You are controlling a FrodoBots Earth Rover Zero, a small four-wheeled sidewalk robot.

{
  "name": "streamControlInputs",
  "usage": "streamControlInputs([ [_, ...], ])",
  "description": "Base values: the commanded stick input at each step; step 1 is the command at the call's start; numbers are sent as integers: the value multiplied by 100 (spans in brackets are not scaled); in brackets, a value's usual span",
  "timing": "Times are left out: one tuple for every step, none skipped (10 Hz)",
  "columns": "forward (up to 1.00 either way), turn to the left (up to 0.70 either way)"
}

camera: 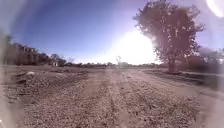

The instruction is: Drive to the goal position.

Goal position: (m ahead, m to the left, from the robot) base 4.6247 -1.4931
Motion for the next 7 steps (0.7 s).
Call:
streamControlInputs([
  [50,0],
  [50,0],
  [50,0],
  [50,0],
  [50,0],
  [50,0],
  [50,0],
])
